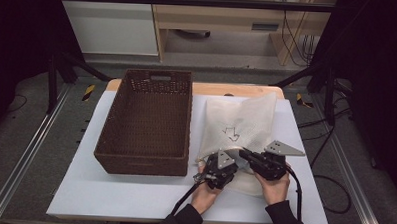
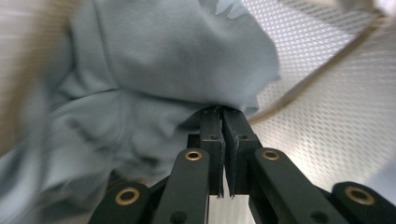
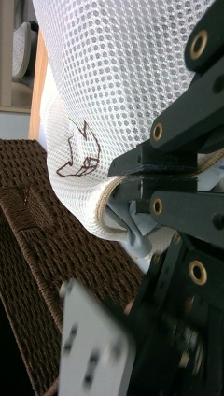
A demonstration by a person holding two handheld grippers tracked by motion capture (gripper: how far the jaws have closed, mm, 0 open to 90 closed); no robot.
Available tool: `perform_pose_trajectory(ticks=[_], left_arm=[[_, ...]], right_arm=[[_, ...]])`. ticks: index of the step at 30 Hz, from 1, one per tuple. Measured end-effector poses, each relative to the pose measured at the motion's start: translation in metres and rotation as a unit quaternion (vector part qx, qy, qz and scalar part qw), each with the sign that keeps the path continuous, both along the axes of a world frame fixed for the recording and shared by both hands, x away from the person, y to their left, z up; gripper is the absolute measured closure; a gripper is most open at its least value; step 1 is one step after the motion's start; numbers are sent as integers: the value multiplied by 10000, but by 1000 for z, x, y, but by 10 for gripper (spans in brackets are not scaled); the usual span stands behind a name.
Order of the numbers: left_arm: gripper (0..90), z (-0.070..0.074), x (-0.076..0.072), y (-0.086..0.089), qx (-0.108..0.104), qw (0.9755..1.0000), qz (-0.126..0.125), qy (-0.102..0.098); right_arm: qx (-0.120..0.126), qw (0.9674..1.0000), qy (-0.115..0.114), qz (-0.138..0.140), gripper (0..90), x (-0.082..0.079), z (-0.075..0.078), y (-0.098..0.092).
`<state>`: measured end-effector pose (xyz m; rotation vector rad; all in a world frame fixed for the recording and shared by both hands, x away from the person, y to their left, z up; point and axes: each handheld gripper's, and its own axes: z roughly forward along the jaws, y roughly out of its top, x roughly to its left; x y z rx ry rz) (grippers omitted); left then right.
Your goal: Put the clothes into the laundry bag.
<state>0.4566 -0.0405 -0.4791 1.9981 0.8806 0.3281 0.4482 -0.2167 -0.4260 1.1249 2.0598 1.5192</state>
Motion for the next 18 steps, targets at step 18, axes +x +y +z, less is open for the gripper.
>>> perform_pose_trajectory(ticks=[18], left_arm=[[888, 11, -10, 27, 90, 9989, -96, -443]], right_arm=[[7, 9999, 70, -110, 882, 1, -2, -6]])
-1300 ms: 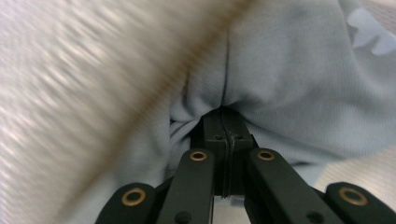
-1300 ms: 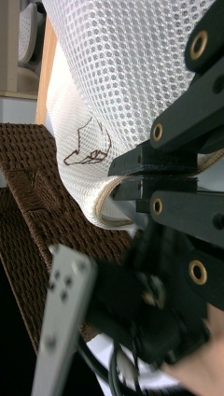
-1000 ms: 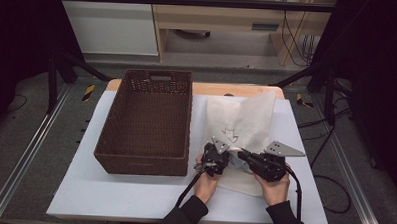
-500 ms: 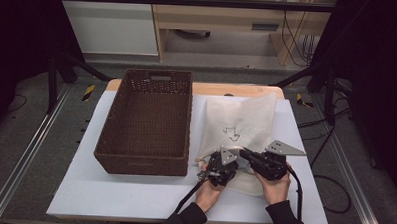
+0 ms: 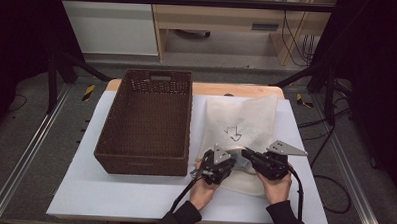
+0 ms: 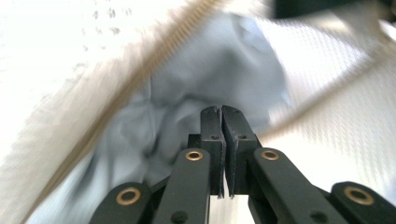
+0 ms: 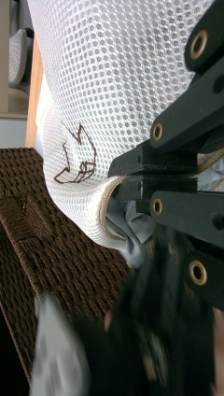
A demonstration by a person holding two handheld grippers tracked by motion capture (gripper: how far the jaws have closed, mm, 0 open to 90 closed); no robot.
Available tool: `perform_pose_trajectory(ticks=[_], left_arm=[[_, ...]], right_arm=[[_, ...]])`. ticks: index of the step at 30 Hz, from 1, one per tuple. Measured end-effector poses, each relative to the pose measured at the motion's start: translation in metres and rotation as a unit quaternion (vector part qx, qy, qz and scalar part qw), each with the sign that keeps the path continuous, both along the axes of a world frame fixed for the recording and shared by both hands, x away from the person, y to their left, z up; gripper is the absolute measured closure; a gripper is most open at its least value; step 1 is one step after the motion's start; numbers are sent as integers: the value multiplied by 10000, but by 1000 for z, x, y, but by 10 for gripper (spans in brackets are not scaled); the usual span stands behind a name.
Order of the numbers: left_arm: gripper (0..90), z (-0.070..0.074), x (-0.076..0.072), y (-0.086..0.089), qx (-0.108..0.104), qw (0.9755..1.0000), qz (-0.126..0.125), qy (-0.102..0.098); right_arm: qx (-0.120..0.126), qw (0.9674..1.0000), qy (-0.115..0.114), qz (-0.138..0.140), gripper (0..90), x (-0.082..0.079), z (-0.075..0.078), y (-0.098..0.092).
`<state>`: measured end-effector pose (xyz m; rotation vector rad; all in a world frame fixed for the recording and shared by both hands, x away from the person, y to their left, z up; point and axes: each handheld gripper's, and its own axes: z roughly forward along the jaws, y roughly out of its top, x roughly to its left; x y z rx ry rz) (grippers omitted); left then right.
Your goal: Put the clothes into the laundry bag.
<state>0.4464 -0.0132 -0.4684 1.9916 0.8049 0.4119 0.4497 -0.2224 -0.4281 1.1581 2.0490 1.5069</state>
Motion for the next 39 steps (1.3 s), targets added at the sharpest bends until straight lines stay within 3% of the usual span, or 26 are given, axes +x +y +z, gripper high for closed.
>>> perform_pose_trajectory(ticks=[1, 2, 4, 6, 10, 13, 16, 19, 21, 24, 25, 29, 33, 36, 39], left_arm=[[895, 0, -3, 5, 168, 9997, 52, -155], [895, 0, -2, 10, 321, 9992, 160, -154], [895, 0, 1, 16, 389, 9989, 269, -49], [895, 0, 2, 19, 602, 9975, 353, -55], [865, 3, -9, 29, 938, 9943, 374, -347], [814, 6, -16, 41, 909, 9937, 470, -450], [796, 9, -13, 47, 673, 9948, 655, -384], [766, 10, -11, 45, 760, 9934, 738, -433], [745, 9, -9, 40, 907, 9924, 705, -435], [790, 6, 0, 28, 915, 9940, 581, -176], [802, 6, 4, 23, 918, 9946, 493, -7], [822, 1, 9, 2, 1042, 9939, 364, 2], [849, 1, 20, -12, 938, 9949, 346, 135], [877, 1, 26, -20, 906, 9947, 481, 13], [896, 0, 35, -23, 651, 9959, 630, 38]], right_arm=[[10, 10000, 0, -3, 881, 0, 0, 0], [1, 10000, -4, -7, 882, 1, 0, 0], [-4, 10000, 13, -6, 882, 1, 0, 1], [-31, 10000, -5, -19, 882, 0, 0, 1], [-32, 10000, -4, -50, 881, 0, 0, -2], [-50, 10000, -21, -59, 881, 0, 1, -2], [-62, 10000, -8, -48, 881, 1, 0, -1], [-59, 10000, -7, -43, 881, 0, 0, -1], [-61, 10000, -4, -31, 881, 1, 0, -1], [-66, 10000, -7, -12, 882, 1, 0, 0], [-51, 10000, -6, -8, 882, 1, 0, 0], [-12, 10000, -5, 19, 882, 1, 1, 0], [17, 10000, 0, 51, 882, 1, 1, -1], [42, 10000, 2, 73, 883, 0, 2, -1], [63, 9999, 9, 84, 883, 0, 2, -1]])
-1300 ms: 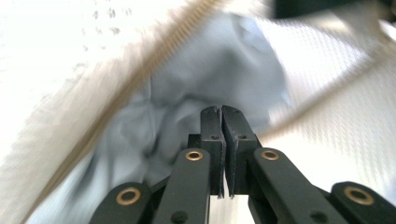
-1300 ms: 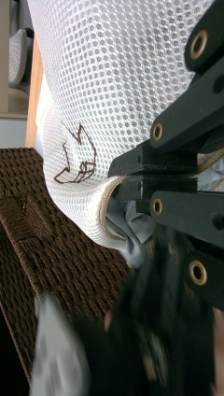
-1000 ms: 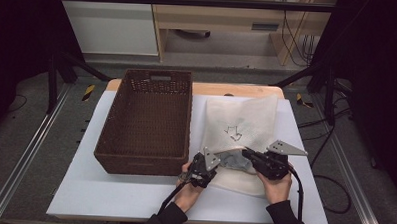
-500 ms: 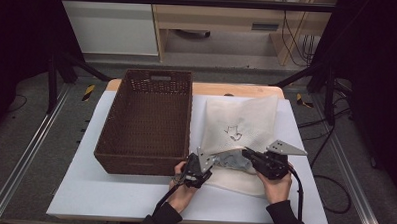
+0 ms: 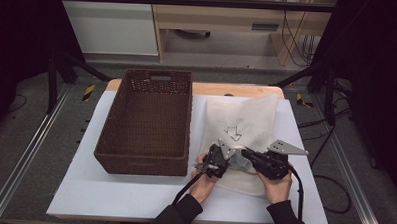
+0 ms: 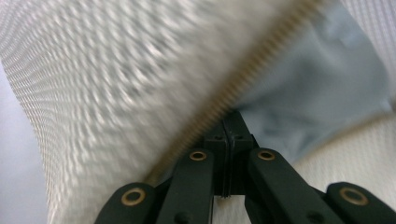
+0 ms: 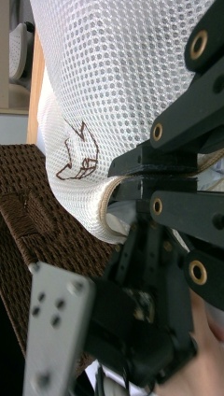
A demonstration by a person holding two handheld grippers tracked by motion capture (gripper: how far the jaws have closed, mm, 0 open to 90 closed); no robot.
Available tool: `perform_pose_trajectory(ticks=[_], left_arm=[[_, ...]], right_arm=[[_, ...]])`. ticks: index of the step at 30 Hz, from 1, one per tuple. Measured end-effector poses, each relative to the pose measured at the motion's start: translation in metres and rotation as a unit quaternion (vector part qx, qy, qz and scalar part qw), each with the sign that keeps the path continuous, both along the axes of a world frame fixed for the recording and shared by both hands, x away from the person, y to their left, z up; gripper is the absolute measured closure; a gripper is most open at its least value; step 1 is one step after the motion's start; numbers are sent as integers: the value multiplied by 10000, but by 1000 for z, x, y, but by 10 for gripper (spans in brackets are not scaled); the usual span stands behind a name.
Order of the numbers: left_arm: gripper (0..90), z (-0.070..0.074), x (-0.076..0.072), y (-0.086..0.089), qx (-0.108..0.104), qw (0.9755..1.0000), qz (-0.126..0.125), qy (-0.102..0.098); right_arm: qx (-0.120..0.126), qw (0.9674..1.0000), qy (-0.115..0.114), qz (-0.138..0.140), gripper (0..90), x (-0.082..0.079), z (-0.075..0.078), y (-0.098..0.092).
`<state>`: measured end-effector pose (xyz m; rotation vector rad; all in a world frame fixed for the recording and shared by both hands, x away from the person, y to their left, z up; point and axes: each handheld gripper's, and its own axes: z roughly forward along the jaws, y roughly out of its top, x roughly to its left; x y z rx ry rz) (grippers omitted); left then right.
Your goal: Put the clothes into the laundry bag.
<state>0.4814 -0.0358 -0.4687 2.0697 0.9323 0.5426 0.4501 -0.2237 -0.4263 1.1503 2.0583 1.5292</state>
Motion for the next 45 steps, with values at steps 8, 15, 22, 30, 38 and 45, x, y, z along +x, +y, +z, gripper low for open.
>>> perform_pose_trajectory(ticks=[8, 15, 22, 30, 38, 45], left_arm=[[896, -6, 17, 3, -184, 9985, 493, 140], [892, 6, -13, 13, -601, 9950, -803, 22], [895, -12, -8, -8, 215, 9957, -848, 293], [897, -12, 22, -9, -516, 9945, 265, 870], [893, -17, 31, -11, -664, 9957, 292, 574], [786, 1, 6, 3, -345, 9978, -389, 407]], right_arm=[[-18, 10000, 36, 84, 883, -1, 0, 2], [-8, 10000, 5, 9, 883, 0, 1, -2], [-16, 10000, 21, 0, 883, 0, 0, 1], [8, 10000, 54, 12, 884, -1, 1, 0], [-70, 9999, 70, 30, 884, -1, -1, 0], [-105, 9999, 45, -92, 882, 0, -4, -3]])
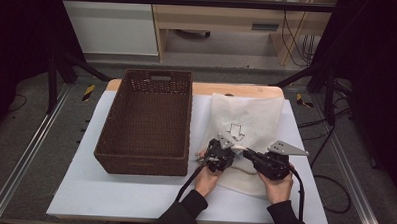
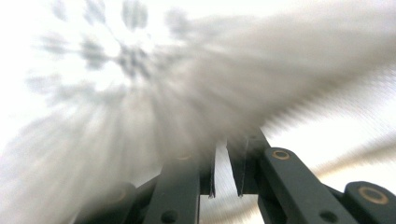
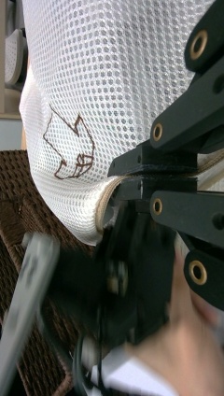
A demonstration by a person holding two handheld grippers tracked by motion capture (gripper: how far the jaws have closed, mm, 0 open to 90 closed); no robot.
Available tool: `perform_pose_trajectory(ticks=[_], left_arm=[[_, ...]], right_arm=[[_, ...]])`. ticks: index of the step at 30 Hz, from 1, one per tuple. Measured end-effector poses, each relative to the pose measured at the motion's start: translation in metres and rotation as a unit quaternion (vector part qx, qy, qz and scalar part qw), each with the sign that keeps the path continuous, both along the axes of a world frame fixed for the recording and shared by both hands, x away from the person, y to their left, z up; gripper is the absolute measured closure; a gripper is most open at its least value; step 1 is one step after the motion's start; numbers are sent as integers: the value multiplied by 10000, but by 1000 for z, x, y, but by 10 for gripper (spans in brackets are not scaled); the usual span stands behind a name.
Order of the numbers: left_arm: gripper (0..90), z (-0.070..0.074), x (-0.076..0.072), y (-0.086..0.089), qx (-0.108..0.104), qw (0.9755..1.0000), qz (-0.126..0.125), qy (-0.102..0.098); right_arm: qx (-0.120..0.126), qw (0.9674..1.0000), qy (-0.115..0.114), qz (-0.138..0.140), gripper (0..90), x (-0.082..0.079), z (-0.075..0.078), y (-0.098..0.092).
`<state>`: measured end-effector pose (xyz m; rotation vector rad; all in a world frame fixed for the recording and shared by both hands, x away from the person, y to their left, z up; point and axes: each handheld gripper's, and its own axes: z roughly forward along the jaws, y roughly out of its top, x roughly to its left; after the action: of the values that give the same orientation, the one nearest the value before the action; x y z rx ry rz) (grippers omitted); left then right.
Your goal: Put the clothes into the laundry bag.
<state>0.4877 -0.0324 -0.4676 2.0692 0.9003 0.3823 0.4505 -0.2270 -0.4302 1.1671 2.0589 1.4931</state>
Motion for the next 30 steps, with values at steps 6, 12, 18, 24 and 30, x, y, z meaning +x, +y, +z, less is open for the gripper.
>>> perform_pose_trajectory(ticks=[6, 12, 18, 24, 30], left_arm=[[741, 17, -33, 25, 371, 9983, -434, -132], [626, 21, -57, 51, 517, 9969, -591, -108], [586, 16, -69, 71, 618, 9970, -370, -272], [525, 3, -66, 76, 929, 9945, -244, -425], [495, -1, -68, 76, 996, 9931, -344, -517]], right_arm=[[-75, 9999, 29, -74, 880, 2, -3, -1], [-465, 9988, 94, -147, 874, 3, -9, -1], [-806, 9961, 338, -114, 856, 4, -19, 1], [-1079, 9924, 569, -178, 766, 1, -30, 0], [-1139, 9926, 360, -223, 445, -10, -29, 3]])
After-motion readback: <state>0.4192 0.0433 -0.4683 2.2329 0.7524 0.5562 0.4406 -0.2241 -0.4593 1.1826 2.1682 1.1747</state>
